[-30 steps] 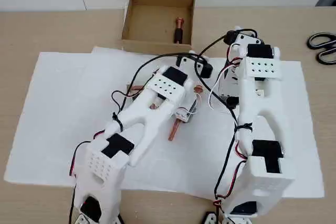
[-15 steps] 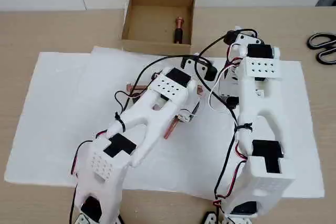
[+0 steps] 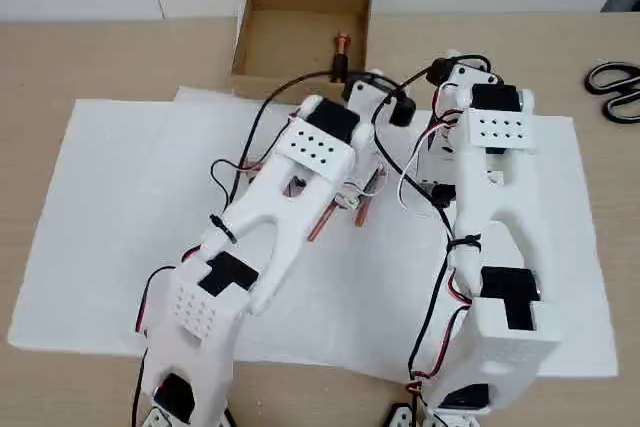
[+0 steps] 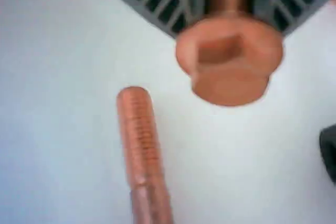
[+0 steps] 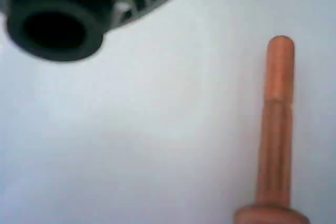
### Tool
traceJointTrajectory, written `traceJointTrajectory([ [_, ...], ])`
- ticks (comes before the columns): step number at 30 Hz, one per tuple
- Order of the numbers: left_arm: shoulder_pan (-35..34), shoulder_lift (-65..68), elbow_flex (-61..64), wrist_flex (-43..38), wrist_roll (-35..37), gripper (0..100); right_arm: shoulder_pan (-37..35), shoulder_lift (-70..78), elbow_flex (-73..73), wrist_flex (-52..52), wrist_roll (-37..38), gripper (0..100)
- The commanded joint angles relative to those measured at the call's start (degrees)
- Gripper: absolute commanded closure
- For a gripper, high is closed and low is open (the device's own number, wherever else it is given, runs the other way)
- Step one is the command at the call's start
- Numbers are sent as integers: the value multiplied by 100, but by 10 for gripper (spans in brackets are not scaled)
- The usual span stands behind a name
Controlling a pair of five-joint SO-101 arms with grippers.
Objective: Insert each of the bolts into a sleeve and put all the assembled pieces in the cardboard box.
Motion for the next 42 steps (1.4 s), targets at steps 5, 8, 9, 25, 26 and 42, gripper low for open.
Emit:
traceJointTrajectory([
  [5,-615,-70,-1745,352,-88,993,-374,-391,-53,-48,79,991],
  [8,-958,-88,-2255,360,-62,992,-602,-400,-62,-84,316,991],
  [9,-1073,-141,-2316,360,-62,992,-646,-409,-70,-84,369,991],
  [25,-1222,-1319,-1130,343,88,994,-1323,-3600,536,-48,440,991],
  [26,-1240,-1354,-1121,343,202,994,-1367,-3829,730,-48,440,991],
  [42,-1301,-1389,-1147,325,1196,994,-1437,-8013,5582,-3178,466,995],
])
